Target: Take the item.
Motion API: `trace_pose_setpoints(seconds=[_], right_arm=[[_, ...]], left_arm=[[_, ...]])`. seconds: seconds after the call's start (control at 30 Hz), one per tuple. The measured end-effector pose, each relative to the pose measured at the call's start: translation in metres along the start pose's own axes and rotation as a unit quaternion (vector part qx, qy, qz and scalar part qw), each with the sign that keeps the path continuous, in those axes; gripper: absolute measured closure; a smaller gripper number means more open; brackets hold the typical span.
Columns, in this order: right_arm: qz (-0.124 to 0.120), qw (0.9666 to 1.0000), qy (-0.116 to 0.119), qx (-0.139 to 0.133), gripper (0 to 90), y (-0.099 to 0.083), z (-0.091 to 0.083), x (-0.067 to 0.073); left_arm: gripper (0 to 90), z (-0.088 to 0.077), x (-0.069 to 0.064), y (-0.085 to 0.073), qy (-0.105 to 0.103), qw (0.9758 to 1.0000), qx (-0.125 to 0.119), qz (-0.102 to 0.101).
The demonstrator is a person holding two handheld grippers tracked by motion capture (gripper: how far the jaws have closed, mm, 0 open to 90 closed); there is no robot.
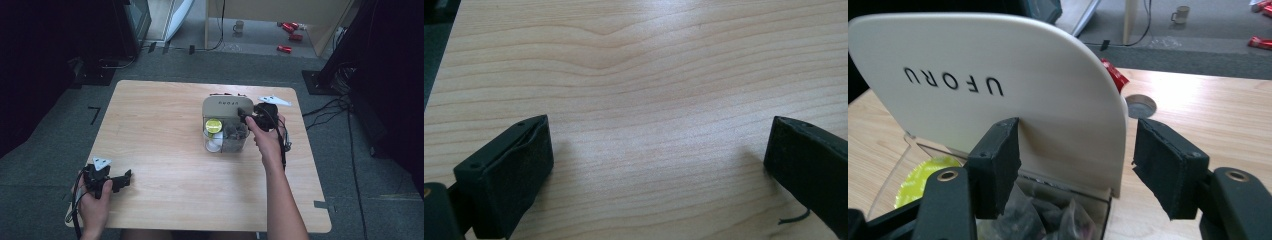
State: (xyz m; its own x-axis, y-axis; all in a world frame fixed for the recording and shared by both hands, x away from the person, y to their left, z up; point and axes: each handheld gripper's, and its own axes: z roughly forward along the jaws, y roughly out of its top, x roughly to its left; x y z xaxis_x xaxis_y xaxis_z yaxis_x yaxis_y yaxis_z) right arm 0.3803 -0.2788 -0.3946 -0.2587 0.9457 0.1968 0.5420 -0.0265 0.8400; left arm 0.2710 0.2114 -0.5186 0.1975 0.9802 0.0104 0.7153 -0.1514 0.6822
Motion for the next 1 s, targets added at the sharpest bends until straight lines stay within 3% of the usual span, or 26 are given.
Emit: trace_pose_setpoints(seconds=[0.1, 0.2, 0.3, 0.67, 1.0], right_arm=[[0.014, 0.9995, 0.027, -0.008, 33.3, 0.005, 0.002, -0.003], [0.012, 0.9991, 0.037, -0.015, 34.2, 0.008, 0.001, -0.003], [-0.002, 0.9991, 0.039, -0.015, 34.3, 0.009, 0.000, 0.001], [-0.017, 0.9993, 0.030, -0.014, 34.0, 0.006, -0.005, 0.005], [-0.016, 0.9989, 0.039, -0.019, 29.1, -0.006, -0.017, 0.008]], left_arm=[[0.0, 0.000, 0.000, 0.000, 0.000, 1.0000, 0.000, 0.000], [0.0, 0.000, 0.000, 0.000, -0.001, 1.0000, 0.000, 0.001], [0.0, 0.000, 0.000, 0.000, -0.001, 1.0000, 0.000, 0.001], [0.0, 0.000, 0.000, 0.000, -0.001, 1.0000, 0.000, 0.001], [0.0, 0.000, 0.000, 0.000, -0.001, 1.0000, 0.000, 0.001]])
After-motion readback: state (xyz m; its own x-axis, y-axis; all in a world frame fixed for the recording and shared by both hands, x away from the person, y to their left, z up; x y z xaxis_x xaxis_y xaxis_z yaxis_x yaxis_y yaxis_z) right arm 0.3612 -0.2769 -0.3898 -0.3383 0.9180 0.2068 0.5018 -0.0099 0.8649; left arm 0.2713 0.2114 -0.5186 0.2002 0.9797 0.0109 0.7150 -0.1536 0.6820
